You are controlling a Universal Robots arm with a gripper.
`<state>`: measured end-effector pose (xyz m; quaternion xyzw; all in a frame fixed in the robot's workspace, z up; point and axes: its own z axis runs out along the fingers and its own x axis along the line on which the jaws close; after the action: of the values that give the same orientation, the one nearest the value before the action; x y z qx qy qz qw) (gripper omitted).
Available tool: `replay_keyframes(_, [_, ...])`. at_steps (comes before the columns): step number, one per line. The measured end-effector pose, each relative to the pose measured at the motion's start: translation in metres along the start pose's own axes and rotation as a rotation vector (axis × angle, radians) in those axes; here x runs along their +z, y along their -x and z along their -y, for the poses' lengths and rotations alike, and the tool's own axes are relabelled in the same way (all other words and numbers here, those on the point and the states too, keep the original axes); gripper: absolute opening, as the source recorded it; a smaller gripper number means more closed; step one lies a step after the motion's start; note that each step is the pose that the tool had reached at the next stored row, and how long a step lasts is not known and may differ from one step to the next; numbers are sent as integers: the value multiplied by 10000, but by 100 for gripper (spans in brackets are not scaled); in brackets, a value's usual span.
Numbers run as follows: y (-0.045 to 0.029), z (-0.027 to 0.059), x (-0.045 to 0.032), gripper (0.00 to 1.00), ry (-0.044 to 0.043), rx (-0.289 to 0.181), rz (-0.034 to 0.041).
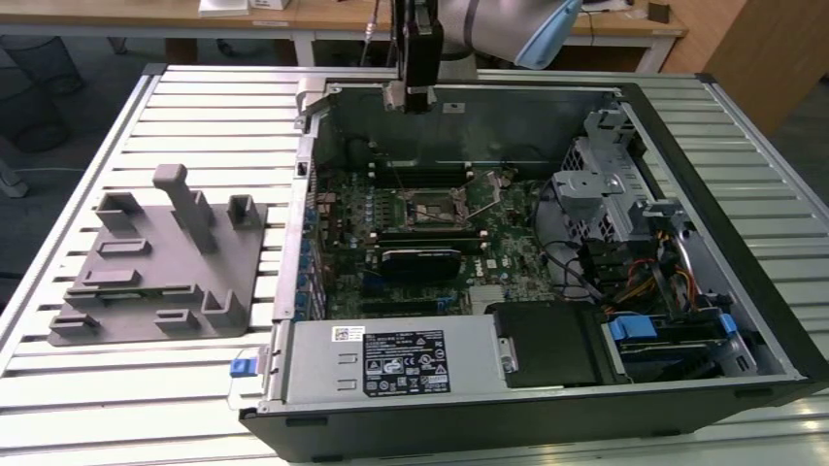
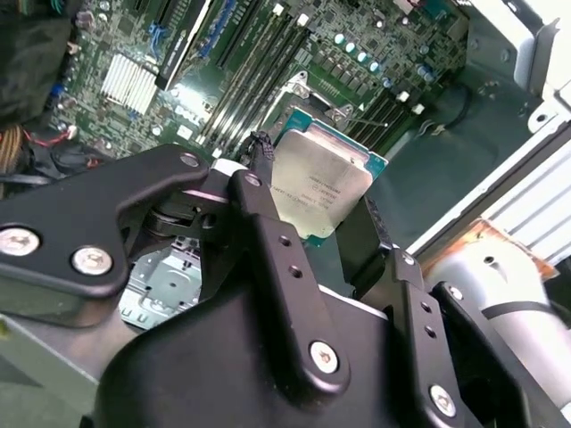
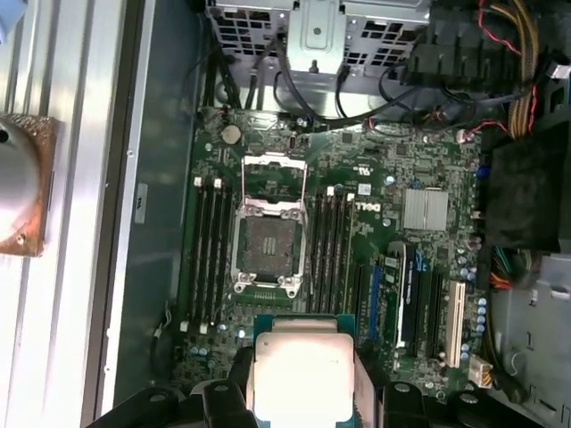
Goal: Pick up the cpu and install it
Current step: 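Place the cpu into insertion slot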
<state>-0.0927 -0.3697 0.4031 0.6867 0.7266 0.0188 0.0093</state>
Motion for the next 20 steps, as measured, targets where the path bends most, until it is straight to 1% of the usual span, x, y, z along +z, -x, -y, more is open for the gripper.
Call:
replay_keyframes(3, [-7,-13,3,53,1,217,33])
replay_keyframes(6, [-9,-31,17,53,2,258,36])
replay_keyframes(11, [-55,-79,104,53,2,236,35])
replay_keyframes(13, [-63,-89,140,53,4,148,31])
replay_keyframes(17, [-64,-90,204,53,-1,-379,11])
replay_keyframes(20, [-70,-146,256,53,-2,-426,9])
